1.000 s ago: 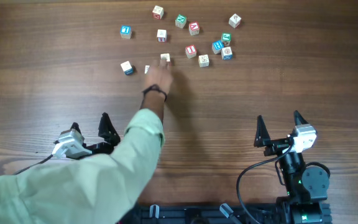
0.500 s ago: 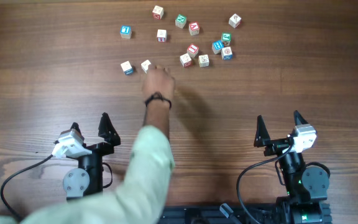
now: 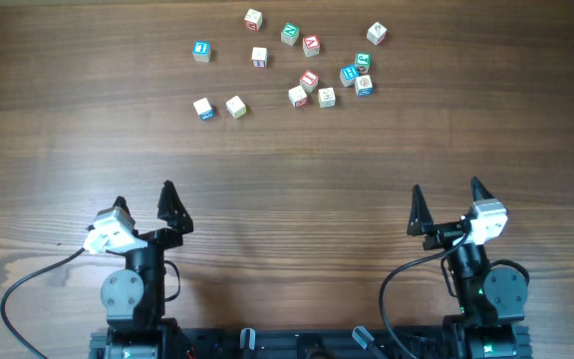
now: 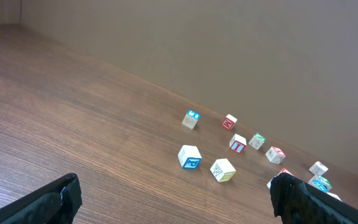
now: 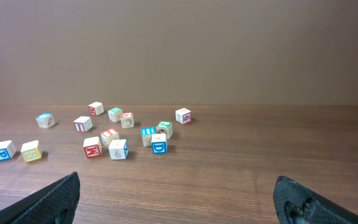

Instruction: Form a horizontal line

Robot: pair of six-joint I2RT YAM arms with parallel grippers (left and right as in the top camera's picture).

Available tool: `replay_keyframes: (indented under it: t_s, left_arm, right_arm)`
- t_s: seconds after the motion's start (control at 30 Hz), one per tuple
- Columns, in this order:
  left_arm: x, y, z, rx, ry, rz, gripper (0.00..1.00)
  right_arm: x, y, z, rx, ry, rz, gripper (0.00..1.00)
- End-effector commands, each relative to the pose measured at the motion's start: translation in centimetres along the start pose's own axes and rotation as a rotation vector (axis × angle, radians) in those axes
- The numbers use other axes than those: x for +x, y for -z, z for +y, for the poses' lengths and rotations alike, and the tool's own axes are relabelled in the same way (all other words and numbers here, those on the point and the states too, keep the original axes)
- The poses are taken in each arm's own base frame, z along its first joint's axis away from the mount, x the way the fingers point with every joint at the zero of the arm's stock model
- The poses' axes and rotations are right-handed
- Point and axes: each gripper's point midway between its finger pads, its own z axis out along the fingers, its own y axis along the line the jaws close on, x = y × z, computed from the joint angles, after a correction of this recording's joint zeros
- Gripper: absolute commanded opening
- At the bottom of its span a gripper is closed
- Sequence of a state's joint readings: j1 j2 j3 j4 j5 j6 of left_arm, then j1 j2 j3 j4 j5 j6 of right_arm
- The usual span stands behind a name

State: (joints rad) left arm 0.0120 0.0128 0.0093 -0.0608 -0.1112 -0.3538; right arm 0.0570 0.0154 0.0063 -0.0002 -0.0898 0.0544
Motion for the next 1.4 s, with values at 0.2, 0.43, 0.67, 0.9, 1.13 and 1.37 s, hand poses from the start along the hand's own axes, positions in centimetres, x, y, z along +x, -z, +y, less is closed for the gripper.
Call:
replay_keyframes:
  t_s: [0.2, 0.43, 0.67, 0.9, 1.13, 1.37]
  left_arm:
    - [0.00, 0.03, -0.03, 0.002, -0.005, -0.004, 1.00]
    - [-0.01, 0.03, -0.03, 0.001, -0.005, -0.005, 1.00]
    - [-0.01, 0.03, -0.03, 0.001, -0.005, -0.005, 1.00]
    - [0.00, 0.03, -0.04, 0.002, -0.005, -0.005, 1.00]
    - [0.02, 0.03, -0.03, 0.001, -0.005, -0.004, 1.00]
    - [0.01, 0.03, -0.03, 0.002, -0.005, -0.004, 1.00]
  right_arm:
    - [-0.33, 0.07, 0.25, -0.016, 0.011, -0.015, 1.00]
    - [-0.33, 0.07, 0.26, -0.016, 0.011, -0.015, 1.00]
    - [-0.33, 0.07, 0.27, -0.017, 0.011, -0.015, 1.00]
    - [-0.33, 0.07, 0.25, -0.016, 0.011, -0.015, 1.00]
    - [-0.33, 0.07, 0.25, -0.016, 0.011, -0.015, 1.00]
    - [-0.33, 0.07, 0.25, -0.016, 0.011, -0.015, 1.00]
